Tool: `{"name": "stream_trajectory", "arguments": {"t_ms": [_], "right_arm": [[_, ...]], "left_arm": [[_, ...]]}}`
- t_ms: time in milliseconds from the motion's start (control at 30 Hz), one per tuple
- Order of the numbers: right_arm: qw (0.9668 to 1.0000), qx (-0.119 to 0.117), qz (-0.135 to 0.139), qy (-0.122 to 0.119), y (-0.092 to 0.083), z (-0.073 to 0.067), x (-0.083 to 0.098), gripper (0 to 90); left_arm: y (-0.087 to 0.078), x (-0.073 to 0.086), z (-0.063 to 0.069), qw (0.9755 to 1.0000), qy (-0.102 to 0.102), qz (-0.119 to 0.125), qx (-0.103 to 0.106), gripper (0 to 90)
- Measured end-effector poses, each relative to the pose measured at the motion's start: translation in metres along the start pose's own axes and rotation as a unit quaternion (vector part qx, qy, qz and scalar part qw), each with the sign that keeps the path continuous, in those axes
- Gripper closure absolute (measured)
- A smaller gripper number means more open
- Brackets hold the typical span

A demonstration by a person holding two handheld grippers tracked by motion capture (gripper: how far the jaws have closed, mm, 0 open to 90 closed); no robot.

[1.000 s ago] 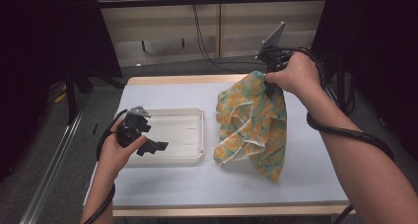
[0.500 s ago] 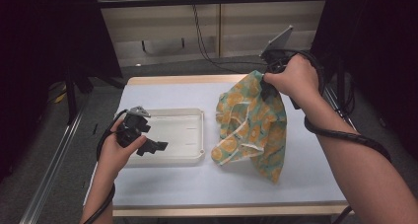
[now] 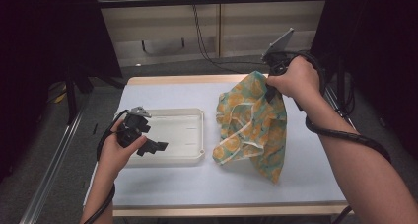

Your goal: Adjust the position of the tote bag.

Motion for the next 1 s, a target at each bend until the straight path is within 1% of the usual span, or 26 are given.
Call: {"name": "stream_trajectory", "arguments": {"t_ms": [67,100,167,233,267,300,333,367,400,433,500,533,567,600,633,667,700,733,767,800,833,867,900,933,967,1000], "right_arm": [[0.9998,0.007,-0.004,-0.020,-0.001,0.001,0.001,90.0],[0.9996,0.008,-0.004,-0.027,-0.001,0.001,0.001,90.0],[0.9988,0.007,-0.007,-0.048,-0.001,0.001,0.001,90.0],[0.9976,0.002,-0.012,-0.069,-0.003,0.000,0.003,90.0],[0.9963,0.004,-0.013,-0.085,-0.004,-0.001,0.004,90.0],[0.9955,0.004,-0.013,-0.094,-0.004,-0.001,0.004,90.0],[0.9951,-0.003,-0.014,-0.097,-0.005,-0.003,0.005,90.0],[0.9940,-0.006,-0.013,-0.108,-0.005,-0.006,0.006,90.0],[0.9920,-0.004,-0.015,-0.126,-0.006,-0.007,0.006,90.0],[0.9898,0.000,-0.009,-0.142,-0.006,-0.008,0.004,90.0],[0.9843,0.001,-0.012,-0.176,-0.009,-0.013,0.004,90.0],[0.9799,0.006,-0.007,-0.199,-0.009,-0.014,0.003,90.0],[0.9757,0.000,-0.005,-0.219,-0.009,-0.016,0.002,90.0],[0.9727,-0.001,-0.004,-0.232,-0.009,-0.018,0.002,90.0],[0.9678,0.005,-0.001,-0.252,-0.008,-0.018,0.001,90.0],[0.9631,0.005,-0.004,-0.269,-0.006,-0.018,0.002,90.0],[0.9618,0.003,0.003,-0.274,-0.006,-0.019,0.001,90.0],[0.9603,0.007,0.003,-0.279,-0.005,-0.018,0.000,90.0],[0.9607,0.004,0.005,-0.278,-0.005,-0.020,-0.001,90.0],[0.9598,0.009,0.005,-0.280,-0.004,-0.020,-0.001,90.0],[0.9560,0.016,0.006,-0.293,-0.004,-0.021,0.000,90.0],[0.9595,0.013,0.005,-0.281,-0.004,-0.023,0.000,90.0],[0.9645,0.010,0.005,-0.264,-0.004,-0.023,-0.001,90.0],[0.9651,0.012,0.006,-0.261,-0.004,-0.024,-0.002,90.0],[0.9674,0.016,0.007,-0.253,-0.004,-0.023,-0.002,90.0],[0.9737,0.017,0.012,-0.227,-0.003,-0.023,-0.004,89.8]], "left_arm": [[0.000,0.000,0.000,1.0000,0.003,0.000,-0.001,3.7],[0.000,0.000,0.001,1.0000,0.002,0.000,-0.001,3.7],[0.001,0.000,0.001,1.0000,0.002,0.000,-0.002,3.7],[0.001,0.000,0.000,1.0000,0.004,-0.001,-0.001,3.7],[0.001,-0.001,0.000,1.0000,0.005,-0.001,-0.002,3.7],[0.001,-0.001,0.000,1.0000,0.004,-0.001,-0.001,3.7],[0.001,-0.001,0.000,1.0000,0.004,-0.001,-0.001,3.7],[0.002,-0.001,0.000,1.0000,0.003,0.001,-0.002,3.7],[0.002,-0.001,0.001,1.0000,0.004,-0.002,0.000,3.7],[0.003,0.000,0.001,1.0000,0.003,-0.005,0.001,3.7],[0.004,0.000,0.002,1.0000,0.006,-0.006,0.000,3.8],[0.004,-0.001,0.002,1.0000,0.005,-0.004,0.001,3.8],[0.005,-0.001,0.003,1.0000,0.005,-0.004,0.000,3.8],[0.005,-0.001,0.002,1.0000,0.006,-0.006,0.001,3.8],[0.005,0.000,0.002,0.9999,0.008,-0.010,0.001,3.8],[0.005,0.000,0.002,0.9999,0.006,-0.008,0.002,3.8],[0.006,0.000,0.002,1.0000,0.006,-0.007,0.000,3.8],[0.006,0.000,0.002,1.0000,0.006,-0.007,0.000,3.8],[0.006,0.000,0.002,0.9999,0.008,-0.009,-0.001,3.8],[0.006,0.000,0.002,1.0000,0.006,-0.007,0.000,3.8],[0.005,0.000,0.002,0.9999,0.009,-0.011,-0.001,3.8],[0.005,-0.001,0.003,1.0000,0.005,-0.006,0.000,3.8],[0.005,-0.001,0.003,1.0000,0.005,-0.004,-0.001,3.8],[0.004,-0.001,0.003,1.0000,0.005,-0.004,-0.001,3.8],[0.004,-0.001,0.003,1.0000,0.005,-0.005,0.000,3.8],[0.004,-0.001,0.003,1.0000,0.005,-0.006,-0.001,3.8]]}}
Point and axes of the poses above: each handheld gripper's, and its own axes: y roughly forward along the jaws, x roughly out of its underside, z roughly to its right, the point moved 9 cm from there along y, roughly forward along the jaws, and after that the axes turned 5 degrees about -z, right-handed, at the moved point
